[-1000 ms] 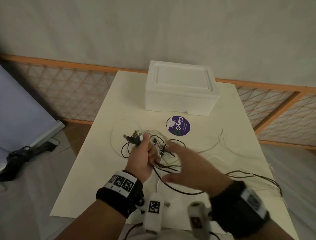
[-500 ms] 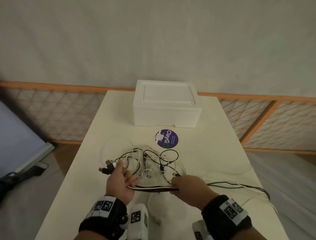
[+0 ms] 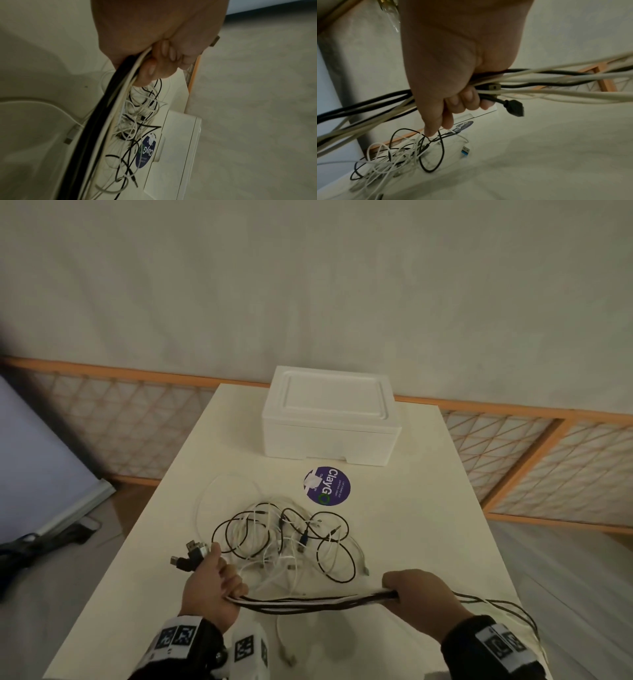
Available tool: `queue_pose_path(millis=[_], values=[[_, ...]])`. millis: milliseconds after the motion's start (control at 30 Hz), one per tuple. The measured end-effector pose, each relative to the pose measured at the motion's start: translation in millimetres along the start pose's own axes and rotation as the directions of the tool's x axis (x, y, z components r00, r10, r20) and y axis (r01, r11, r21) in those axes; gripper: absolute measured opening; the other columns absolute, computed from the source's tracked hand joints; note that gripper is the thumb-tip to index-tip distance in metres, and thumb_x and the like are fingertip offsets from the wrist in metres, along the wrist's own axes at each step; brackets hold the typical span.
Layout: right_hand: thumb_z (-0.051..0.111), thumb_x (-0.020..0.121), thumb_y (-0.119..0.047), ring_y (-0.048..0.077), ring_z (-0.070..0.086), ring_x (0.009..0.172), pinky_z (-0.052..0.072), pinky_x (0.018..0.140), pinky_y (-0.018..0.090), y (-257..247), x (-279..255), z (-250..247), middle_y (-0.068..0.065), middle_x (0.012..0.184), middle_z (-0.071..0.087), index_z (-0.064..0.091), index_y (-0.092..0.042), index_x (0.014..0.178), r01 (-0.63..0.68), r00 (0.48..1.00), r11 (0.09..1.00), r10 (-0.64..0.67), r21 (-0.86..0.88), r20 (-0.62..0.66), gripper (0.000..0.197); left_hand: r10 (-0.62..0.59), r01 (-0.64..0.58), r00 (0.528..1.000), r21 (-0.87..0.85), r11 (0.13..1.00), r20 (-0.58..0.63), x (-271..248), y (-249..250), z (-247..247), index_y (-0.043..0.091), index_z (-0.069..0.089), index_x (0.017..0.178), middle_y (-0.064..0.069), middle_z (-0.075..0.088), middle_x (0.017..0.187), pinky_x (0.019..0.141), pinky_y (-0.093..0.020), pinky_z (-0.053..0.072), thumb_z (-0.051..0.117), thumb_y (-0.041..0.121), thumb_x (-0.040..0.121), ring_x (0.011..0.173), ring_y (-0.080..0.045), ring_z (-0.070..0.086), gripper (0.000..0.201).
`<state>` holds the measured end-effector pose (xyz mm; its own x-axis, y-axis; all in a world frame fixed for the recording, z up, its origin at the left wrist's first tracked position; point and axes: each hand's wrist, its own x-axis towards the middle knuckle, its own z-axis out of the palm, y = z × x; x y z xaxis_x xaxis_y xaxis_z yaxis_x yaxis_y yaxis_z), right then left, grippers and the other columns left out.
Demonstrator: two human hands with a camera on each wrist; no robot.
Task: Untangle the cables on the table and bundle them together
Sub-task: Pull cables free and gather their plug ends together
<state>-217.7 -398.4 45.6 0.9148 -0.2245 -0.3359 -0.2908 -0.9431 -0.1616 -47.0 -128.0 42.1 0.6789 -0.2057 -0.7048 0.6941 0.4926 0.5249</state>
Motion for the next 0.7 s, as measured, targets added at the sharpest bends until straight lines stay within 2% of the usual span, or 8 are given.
queue_pose_path(millis=[133, 300, 367, 433, 500, 533, 600, 700], values=[[0.049, 0.086, -0.057, 0.011, 0.049, 0.076, 0.044, 0.072, 0.028, 11, -2, 14, -0.011, 0.066, 0.041, 0.057, -0.022, 0.091, -0.007, 0.999, 0.999, 0.005, 0.04, 0.054, 0.036, -0.001, 0.001, 1.0, 0.005, 1.0, -0.018, -3, -10, 1, 0.02, 0.029, 0.05, 0.005, 0.02, 0.038, 0.034, -0.016, 0.018, 0.048, 0.037, 0.098, 0.027, -0.009, 0.016, 0.054], [0.059, 0.075, -0.068, 0.01, 0.05, 0.076, 0.043, 0.072, 0.026, 17, 1, 20, -0.01, 0.07, 0.048, 0.055, -0.026, 0.084, -0.058, 0.985, 0.992, 0.039, 0.114, 0.167, 0.043, -0.03, 0.031, 0.998, 0.019, 0.999, -0.047, -1, -13, -6, 0.021, 0.025, 0.058, 0.006, 0.021, 0.037, 0.035, -0.017, 0.018, 0.05, 0.038, 0.097, 0.027, -0.009, 0.016, 0.049], [0.058, 0.064, -0.079, 0.011, 0.051, 0.078, 0.042, 0.069, 0.026, 17, 4, 20, -0.01, 0.071, 0.049, 0.054, -0.025, 0.083, -0.063, 0.981, 0.989, 0.037, 0.131, 0.192, 0.058, -0.033, 0.035, 0.998, 0.021, 0.999, -0.054, 0, -14, -6, 0.021, 0.026, 0.059, 0.006, 0.021, 0.037, 0.035, -0.017, 0.018, 0.05, 0.038, 0.097, 0.026, -0.009, 0.016, 0.048], [0.047, 0.041, -0.094, 0.009, 0.053, 0.078, 0.044, 0.071, 0.027, 18, 5, 21, -0.01, 0.075, 0.053, 0.055, -0.023, 0.085, -0.059, 0.979, 0.986, 0.026, 0.159, 0.203, 0.083, -0.036, 0.038, 0.998, 0.033, 0.999, -0.057, 0, -16, -6, 0.021, 0.026, 0.059, 0.006, 0.021, 0.037, 0.035, -0.017, 0.018, 0.05, 0.038, 0.097, 0.026, -0.008, 0.016, 0.049], [0.036, 0.03, -0.097, 0.008, 0.05, 0.074, 0.043, 0.071, 0.028, 18, 6, 23, -0.01, 0.074, 0.052, 0.054, -0.024, 0.084, -0.046, 0.978, 0.987, 0.013, 0.156, 0.208, 0.092, -0.037, 0.04, 0.998, 0.047, 0.998, -0.057, -1, -16, -7, 0.02, 0.025, 0.059, 0.006, 0.021, 0.037, 0.036, -0.017, 0.018, 0.05, 0.038, 0.097, 0.026, -0.009, 0.016, 0.049], [0.038, 0.032, -0.097, 0.007, 0.048, 0.073, 0.042, 0.07, 0.028, 16, 6, 24, -0.01, 0.073, 0.051, 0.054, -0.025, 0.083, -0.047, 0.977, 0.989, 0.017, 0.14, 0.212, 0.09, -0.036, 0.039, 0.998, 0.047, 0.998, -0.059, -1, -16, -7, 0.02, 0.025, 0.059, 0.006, 0.021, 0.037, 0.036, -0.017, 0.018, 0.049, 0.038, 0.097, 0.026, -0.009, 0.016, 0.049], [0.051, 0.053, -0.09, 0.009, 0.048, 0.073, 0.043, 0.072, 0.027, 13, 7, 27, -0.01, 0.071, 0.05, 0.057, -0.026, 0.084, -0.052, 0.977, 0.996, 0.035, 0.072, 0.212, 0.071, -0.029, 0.032, 0.997, 0.033, 0.999, -0.064, -2, -15, -8, 0.021, 0.025, 0.059, 0.006, 0.021, 0.037, 0.036, -0.016, 0.019, 0.049, 0.039, 0.098, 0.026, -0.009, 0.016, 0.049], [0.047, 0.079, -0.073, 0.01, 0.048, 0.075, 0.044, 0.072, 0.027, 11, 7, 31, -0.01, 0.068, 0.046, 0.055, -0.029, 0.082, -0.049, 0.985, 0.999, 0.049, -0.007, 0.165, 0.045, -0.005, 0.006, 0.996, 0.008, 1.0, -0.093, -1, -13, -10, 0.02, 0.025, 0.059, 0.005, 0.021, 0.037, 0.035, -0.016, 0.02, 0.046, 0.04, 0.099, 0.026, -0.009, 0.016, 0.049]])
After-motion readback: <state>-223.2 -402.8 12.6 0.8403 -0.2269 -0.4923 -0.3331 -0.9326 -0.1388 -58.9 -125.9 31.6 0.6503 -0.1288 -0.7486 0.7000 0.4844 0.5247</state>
